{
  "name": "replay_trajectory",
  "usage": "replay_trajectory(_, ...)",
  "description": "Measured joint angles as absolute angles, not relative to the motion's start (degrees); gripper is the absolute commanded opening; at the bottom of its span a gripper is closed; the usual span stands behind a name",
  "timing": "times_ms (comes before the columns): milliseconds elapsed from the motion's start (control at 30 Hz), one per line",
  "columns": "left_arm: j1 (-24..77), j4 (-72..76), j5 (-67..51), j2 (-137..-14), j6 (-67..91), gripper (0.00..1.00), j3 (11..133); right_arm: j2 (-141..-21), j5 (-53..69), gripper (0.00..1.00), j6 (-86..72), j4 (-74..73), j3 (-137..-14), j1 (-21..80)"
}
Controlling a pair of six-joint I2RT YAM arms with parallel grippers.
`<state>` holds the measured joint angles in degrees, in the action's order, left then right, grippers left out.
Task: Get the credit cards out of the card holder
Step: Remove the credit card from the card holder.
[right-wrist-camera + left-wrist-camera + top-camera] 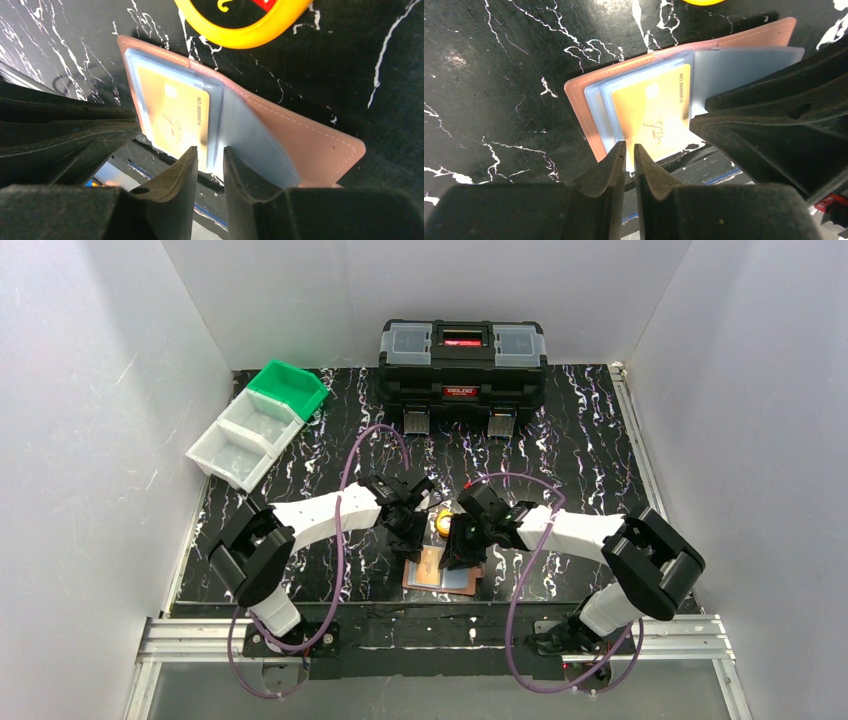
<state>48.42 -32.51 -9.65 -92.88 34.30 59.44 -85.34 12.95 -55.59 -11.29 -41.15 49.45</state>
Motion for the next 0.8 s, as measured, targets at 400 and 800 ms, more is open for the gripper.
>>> replay_trajectory(400, 48.1, -28.9, -11.2, -94.5, 37.0, 0.06, 56.2, -90.7, 18.4, 0.32, -55.0, -5.7, -41.0, 47.8)
replay_trajectory(800, 48.1, -29.4, -9.9, -94.8, 42.1, 0.00, 56.2, -88.0, 19.9, 0.43, -54.0, -3.7, -38.4, 46.6)
